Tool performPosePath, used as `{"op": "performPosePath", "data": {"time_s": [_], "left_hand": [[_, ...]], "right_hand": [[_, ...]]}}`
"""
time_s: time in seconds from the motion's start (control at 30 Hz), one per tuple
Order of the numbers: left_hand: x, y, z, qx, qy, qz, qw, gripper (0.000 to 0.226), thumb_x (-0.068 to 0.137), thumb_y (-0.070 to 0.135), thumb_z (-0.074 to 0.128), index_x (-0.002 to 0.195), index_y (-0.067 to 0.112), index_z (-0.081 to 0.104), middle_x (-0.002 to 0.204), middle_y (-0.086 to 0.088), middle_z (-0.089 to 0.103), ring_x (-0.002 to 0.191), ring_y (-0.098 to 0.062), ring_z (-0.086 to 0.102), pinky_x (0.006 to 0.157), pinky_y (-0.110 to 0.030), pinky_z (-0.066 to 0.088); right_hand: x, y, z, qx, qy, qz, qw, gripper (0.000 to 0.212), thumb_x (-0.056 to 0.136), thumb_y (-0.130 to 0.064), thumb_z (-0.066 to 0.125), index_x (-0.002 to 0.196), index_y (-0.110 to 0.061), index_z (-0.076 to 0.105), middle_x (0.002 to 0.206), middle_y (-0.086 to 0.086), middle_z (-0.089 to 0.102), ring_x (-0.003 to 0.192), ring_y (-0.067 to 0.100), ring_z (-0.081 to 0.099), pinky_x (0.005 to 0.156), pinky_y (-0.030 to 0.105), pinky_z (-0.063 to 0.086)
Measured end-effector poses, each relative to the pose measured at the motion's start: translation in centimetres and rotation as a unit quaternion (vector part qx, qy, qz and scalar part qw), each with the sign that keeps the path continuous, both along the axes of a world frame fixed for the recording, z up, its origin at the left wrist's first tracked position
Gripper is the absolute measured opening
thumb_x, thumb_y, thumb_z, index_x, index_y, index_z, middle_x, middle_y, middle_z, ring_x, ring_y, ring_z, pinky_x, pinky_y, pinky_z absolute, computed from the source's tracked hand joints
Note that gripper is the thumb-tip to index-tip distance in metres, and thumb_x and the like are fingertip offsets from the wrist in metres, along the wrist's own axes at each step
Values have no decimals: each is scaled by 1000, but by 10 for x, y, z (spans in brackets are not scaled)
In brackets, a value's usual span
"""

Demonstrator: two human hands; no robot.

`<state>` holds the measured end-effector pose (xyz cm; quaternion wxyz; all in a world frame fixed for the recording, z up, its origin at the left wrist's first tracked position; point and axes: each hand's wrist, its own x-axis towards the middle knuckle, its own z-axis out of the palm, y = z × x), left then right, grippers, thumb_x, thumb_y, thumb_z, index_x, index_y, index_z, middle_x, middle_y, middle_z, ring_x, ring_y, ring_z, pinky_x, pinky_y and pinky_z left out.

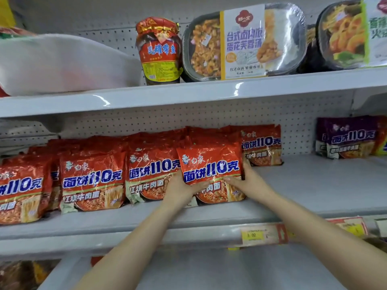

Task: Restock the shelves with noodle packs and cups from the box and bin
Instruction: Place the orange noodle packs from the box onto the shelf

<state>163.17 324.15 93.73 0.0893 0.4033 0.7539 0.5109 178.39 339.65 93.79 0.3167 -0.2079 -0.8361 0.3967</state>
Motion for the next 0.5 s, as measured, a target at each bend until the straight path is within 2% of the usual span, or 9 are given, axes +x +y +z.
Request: {"op": "performPosePath", "data": {"time_s": [0.07,0.2,0.27,0.33,0.4,0.47,0.5], "left_hand": [[-4,5,-1,-1,11,3,1000,50,70,45,87,106,32,55,98,12,72,75,-3,66,70,-26,55],[-7,13,-1,12,38,27,999,56,72,38,86,115,23,55,102,16,66,92,-6,65,78,-20,47],[-5,15,-1,19,49,34,998,51,75,33,85,113,24,51,100,16,61,89,-3,60,72,-11,43],[-1,16,-2,23,56,34,998,51,77,31,83,116,24,50,100,17,58,87,1,54,67,-3,39],[3,16,-1,27,69,31,997,56,79,33,82,124,22,51,107,16,61,93,-1,56,79,-12,44],[7,16,1,37,79,30,996,62,79,35,81,131,22,50,116,12,66,103,-8,62,91,-27,50],[9,16,1,41,82,30,995,63,79,35,80,133,23,49,119,12,66,106,-10,63,94,-31,51]], "right_hand": [[-5,4,-2,28,-8,-8,1000,47,88,-26,70,120,-35,38,103,-30,46,88,-18,48,81,7,43],[-12,10,-5,67,-20,-30,997,54,89,-35,69,133,-31,38,105,-34,45,94,-10,52,91,24,45],[-14,13,-7,89,-32,-47,994,69,87,-43,68,143,-28,31,120,-22,52,107,4,57,96,31,48],[-13,16,-8,107,-43,-60,992,88,85,-52,66,153,-26,15,148,-5,41,128,16,49,103,36,44],[-12,17,-8,112,-51,-68,990,97,86,-56,62,155,-31,0,163,1,13,146,21,26,112,43,36],[-8,13,-9,116,-55,-69,989,95,89,-54,60,155,-35,-6,164,0,-9,150,17,2,117,43,25],[-5,11,-9,116,-53,-71,989,93,90,-52,59,155,-37,-6,164,0,-14,150,16,-3,117,41,22]]}}
